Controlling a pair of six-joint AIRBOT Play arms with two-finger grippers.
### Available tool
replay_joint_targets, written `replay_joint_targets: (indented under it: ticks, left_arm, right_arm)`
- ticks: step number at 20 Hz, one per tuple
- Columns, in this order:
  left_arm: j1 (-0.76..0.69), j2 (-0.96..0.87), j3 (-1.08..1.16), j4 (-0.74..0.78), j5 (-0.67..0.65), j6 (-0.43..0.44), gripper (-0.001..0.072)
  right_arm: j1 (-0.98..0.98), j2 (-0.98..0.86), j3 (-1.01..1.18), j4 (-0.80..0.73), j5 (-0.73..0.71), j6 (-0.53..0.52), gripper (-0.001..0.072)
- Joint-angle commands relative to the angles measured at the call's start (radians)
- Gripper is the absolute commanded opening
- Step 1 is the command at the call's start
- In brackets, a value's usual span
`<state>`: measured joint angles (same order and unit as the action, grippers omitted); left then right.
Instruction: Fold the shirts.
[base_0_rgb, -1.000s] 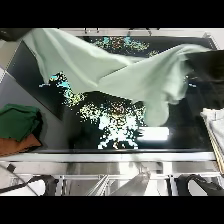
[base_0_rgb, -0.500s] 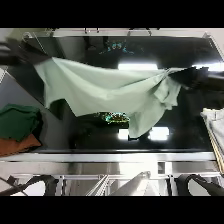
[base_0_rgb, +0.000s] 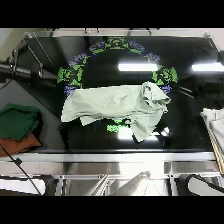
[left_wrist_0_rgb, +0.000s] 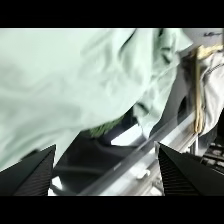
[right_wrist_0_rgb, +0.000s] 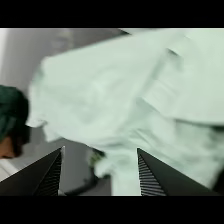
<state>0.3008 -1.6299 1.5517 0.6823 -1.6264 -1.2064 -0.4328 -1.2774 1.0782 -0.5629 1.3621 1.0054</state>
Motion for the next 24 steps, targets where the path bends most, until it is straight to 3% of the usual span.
replay_joint_targets:
  ticks: [1, 4, 8, 15, 17, 18, 20, 22, 24]
  left_arm:
    - [0.023, 0.039, -0.175, 0.187, -0.011, -0.027, 0.0712]
    - [0.011, 0.068, -0.371, 0.294, 0.078, -0.028, 0.0712]
    - [-0.009, 0.016, -0.487, 0.294, 0.198, -0.027, 0.0693]
    - [-0.112, -0.175, -0.362, 0.291, 0.249, -0.025, 0.0690]
    - [-0.143, -0.209, -0.315, 0.292, 0.232, -0.024, 0.0392]
    - [-0.154, -0.215, -0.298, 0.292, 0.229, -0.024, 0.0382]
    - [-0.157, -0.214, -0.258, 0.295, 0.178, -0.024, 0.0385]
    - [-0.132, -0.207, -0.203, 0.298, 0.061, -0.025, 0.0495]
    - [-0.089, -0.170, -0.173, 0.292, -0.018, -0.026, 0.0507]
  right_arm:
    - [-0.093, 0.060, -0.099, -0.202, -0.008, 0.111, 0.0511]
    - [-0.094, 0.072, -0.287, -0.204, -0.072, 0.135, 0.0511]
    - [-0.071, 0.071, -0.470, -0.185, -0.178, 0.116, 0.0510]
    - [0.051, 0.065, -0.506, -0.157, -0.198, 0.118, 0.0503]
    - [0.104, 0.041, -0.506, -0.155, -0.243, 0.129, 0.0503]
    - [0.126, 0.020, -0.506, -0.151, -0.256, 0.136, 0.0504]
    - [0.157, -0.040, -0.506, -0.129, -0.267, 0.131, 0.0504]
    - [0.159, -0.090, -0.506, -0.102, -0.288, 0.113, 0.0504]
    - [0.140, -0.107, -0.494, -0.082, -0.310, 0.098, 0.0503]
